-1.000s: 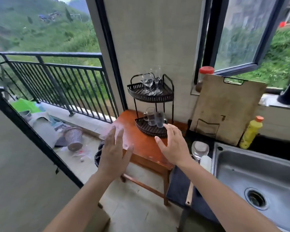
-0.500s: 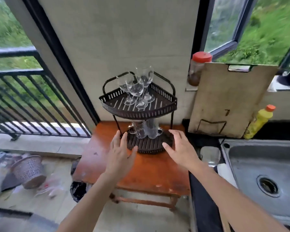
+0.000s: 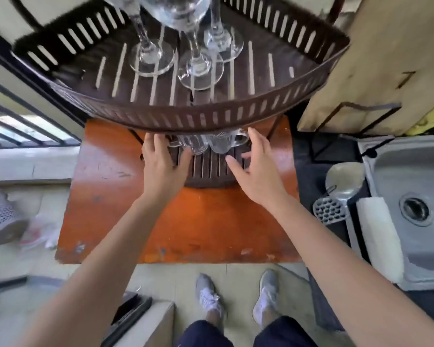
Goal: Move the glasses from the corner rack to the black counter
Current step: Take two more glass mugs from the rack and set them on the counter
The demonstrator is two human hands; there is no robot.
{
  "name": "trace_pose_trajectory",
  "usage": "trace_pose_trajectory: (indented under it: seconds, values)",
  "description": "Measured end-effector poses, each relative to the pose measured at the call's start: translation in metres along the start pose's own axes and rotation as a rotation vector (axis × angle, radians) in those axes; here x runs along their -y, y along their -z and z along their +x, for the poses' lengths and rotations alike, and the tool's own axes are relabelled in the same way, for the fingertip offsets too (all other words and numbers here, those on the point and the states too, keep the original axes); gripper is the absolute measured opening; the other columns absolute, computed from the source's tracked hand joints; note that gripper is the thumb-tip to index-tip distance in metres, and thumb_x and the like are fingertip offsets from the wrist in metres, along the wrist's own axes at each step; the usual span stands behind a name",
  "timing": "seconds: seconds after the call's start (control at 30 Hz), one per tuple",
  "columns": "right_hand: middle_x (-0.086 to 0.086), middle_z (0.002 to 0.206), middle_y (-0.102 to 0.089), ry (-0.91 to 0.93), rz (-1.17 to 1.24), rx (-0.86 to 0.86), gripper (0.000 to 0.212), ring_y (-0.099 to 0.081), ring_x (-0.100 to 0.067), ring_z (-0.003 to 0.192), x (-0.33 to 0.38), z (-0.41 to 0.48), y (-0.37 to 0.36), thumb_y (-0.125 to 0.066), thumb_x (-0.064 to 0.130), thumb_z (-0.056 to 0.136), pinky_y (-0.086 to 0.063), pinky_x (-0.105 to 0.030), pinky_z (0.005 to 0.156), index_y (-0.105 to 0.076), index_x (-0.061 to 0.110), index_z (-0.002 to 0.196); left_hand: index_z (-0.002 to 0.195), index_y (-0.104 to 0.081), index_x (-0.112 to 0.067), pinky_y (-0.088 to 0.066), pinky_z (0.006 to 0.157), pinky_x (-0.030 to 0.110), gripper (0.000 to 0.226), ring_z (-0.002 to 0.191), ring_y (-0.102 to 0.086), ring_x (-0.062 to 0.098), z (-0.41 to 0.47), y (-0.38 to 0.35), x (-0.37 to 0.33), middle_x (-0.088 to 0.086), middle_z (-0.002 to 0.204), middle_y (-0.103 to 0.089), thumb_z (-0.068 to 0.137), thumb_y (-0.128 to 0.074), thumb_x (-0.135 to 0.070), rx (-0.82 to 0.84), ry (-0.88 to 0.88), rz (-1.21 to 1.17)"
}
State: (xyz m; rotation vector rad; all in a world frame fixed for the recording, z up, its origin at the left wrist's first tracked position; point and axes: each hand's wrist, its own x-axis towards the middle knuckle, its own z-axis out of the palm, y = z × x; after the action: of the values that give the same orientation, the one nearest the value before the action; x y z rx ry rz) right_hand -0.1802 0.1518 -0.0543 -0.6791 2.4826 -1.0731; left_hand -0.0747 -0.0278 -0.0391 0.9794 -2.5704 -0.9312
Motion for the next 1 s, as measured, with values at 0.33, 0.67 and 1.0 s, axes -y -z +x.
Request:
trace_pose_trajectory:
  seconds: [0.33, 0.67, 1.0]
  values:
    - [-0.002, 0.144, -0.046, -0.032, 0.095, -0.134, 0.088, -0.057, 0.011, 0.107, -0.016, 0.031, -0.032, -0.06, 0.062, 0.091, -0.053, -0.044, 0.1, -0.027, 0.017, 0.158, 0.148, -0.033, -0.001, -0.024, 0.108, 0.006, 0.082, 0.132, -0.037, 0.017, 0.019, -0.047, 0.021, 0.013, 0.141, -0.045, 0.086, -0.066, -0.042, -0.142, 0.021, -0.239]
    - [0.008, 0.087, -0.061, -0.007, 0.134, -0.102, 0.097, -0.063, -0.009, 0.085, -0.011, 0.027, -0.028, -0.066, 0.067, 0.085, -0.053, -0.032, 0.088, -0.029, 0.017, 0.159, 0.124, -0.055, -0.019, -0.047, 0.052, 0.035, 0.048, 0.056, -0.041, 0.007, -0.001, -0.045, 0.014, -0.016, 0.064, -0.047, 0.083, -0.078, -0.033, -0.172, 0.154, -0.539]
    - [0.027, 0.085, -0.057, 0.019, 0.273, -0.17, 0.077, -0.053, 0.014, 0.068, 0.012, -0.049, 0.018, -0.082, 0.05, 0.08, -0.04, -0.004, 0.065, -0.051, 0.028, 0.148, 0.129, -0.055, -0.034, -0.039, 0.056, 0.03, 0.056, 0.061, -0.041, 0.022, -0.063, 0.006, -0.015, 0.019, 0.083, -0.059, 0.081, -0.083, -0.028, -0.113, 0.033, -0.612]
